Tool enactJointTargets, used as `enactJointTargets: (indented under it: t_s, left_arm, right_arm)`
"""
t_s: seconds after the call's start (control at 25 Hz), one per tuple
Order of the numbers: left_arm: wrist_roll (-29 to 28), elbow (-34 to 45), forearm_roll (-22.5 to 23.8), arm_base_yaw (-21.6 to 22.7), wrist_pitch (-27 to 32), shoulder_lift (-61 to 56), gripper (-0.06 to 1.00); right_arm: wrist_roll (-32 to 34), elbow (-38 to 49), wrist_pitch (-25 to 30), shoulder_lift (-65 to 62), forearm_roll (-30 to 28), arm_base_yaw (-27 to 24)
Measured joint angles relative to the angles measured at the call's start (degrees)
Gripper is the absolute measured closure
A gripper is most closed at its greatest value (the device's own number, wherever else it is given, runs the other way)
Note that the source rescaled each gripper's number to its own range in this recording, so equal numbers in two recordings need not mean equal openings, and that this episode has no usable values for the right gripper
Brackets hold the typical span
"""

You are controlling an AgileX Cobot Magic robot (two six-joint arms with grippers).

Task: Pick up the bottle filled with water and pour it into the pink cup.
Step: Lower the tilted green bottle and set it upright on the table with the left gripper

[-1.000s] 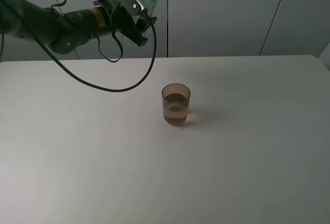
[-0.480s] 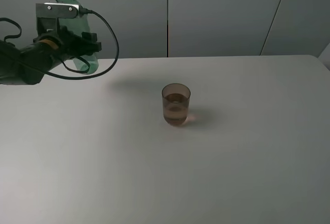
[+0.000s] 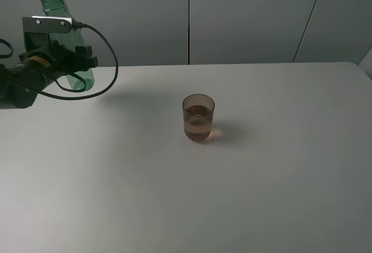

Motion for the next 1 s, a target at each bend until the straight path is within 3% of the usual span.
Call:
enactJointTargets:
  t_s: [1.0]
  left_arm:
    - [0.22, -2.18, 3.7, 0.0, -3.15, 8.91, 0.94]
  right_arm:
    - [0.0, 0.0, 0.0, 0.0, 0.0, 0.0]
